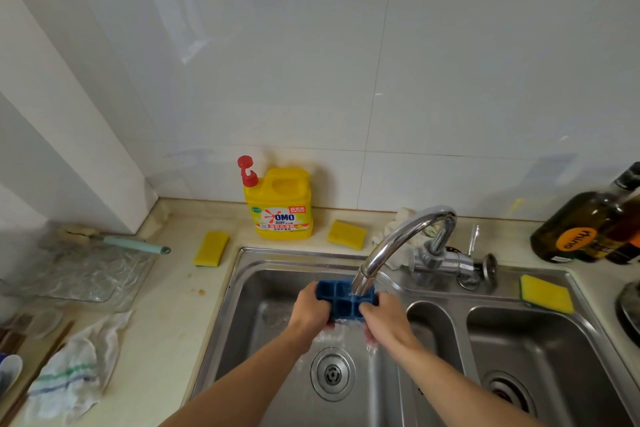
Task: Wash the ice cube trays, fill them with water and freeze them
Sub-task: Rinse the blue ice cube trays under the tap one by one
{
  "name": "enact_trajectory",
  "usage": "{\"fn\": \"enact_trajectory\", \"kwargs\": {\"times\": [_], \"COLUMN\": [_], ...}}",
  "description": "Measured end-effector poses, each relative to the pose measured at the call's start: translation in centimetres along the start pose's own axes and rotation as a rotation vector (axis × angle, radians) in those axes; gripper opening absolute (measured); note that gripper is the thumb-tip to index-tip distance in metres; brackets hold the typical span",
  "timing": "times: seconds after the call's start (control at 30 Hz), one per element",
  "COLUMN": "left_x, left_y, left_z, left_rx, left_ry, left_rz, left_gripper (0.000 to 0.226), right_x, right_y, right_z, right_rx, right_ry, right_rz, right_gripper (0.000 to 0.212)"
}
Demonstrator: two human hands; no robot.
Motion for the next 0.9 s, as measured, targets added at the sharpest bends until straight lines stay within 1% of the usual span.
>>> {"fn": "enact_trajectory", "kwargs": {"times": [0.1,0.2,0.27,0.37,0.5,0.57,0.7,0.8,0.9], "left_x": [0.2,0.2,0.4,0.6,0.3,0.4,1.1,1.8,2.5], "left_y": [-0.3,-0.4,-0.2,-0.2,-1.2,-1.7,-2.0,-2.4,-2.5], "left_z": [0.0,0.0,0.0,-0.1,-0.5,-0.5,-0.6,-0.4,-0.2], "left_rx": [-0.015,-0.016,0.002,0.014,-0.041,-0.078,-0.158,-0.236,-0.264], "left_ry": [-0.058,-0.069,-0.061,-0.037,0.030,0.024,-0.068,-0.127,-0.213], "left_rz": [0.020,0.013,0.003,0.061,0.192,0.222,0.353,0.535,0.626], "left_gripper": [0.036,0.034,0.032,0.033,0.033,0.034,0.033,0.028,0.037], "right_x": [-0.8,-0.9,-0.9,-0.8,0.0,0.3,-0.2,-1.4,-2.2], "right_y": [0.3,0.5,0.6,0.7,0.4,0.1,0.2,0.3,-0.2], "right_z": [-0.1,0.0,0.1,0.1,0.2,0.3,0.1,0.2,0.5], "right_rx": [0.028,0.071,0.077,0.083,0.046,0.020,0.021,0.034,0.002], "right_ry": [-0.027,-0.072,-0.066,-0.059,-0.087,-0.098,-0.100,-0.043,-0.044], "right_rz": [0.026,0.067,0.059,0.006,-0.012,-0.048,-0.175,-0.252,-0.251], "right_gripper": [0.012,0.015,0.014,0.014,0.010,0.005,0.012,0.026,0.038]}}
Point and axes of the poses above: each hand's wrist, its own z-axis away from the middle knuckle, its own x-axis out of the palm, y = z × x, the point moved 3 cm from there along -z, towards the middle knuckle, and after that the axes turned 6 degrees about -y, right-handed, at the moved point
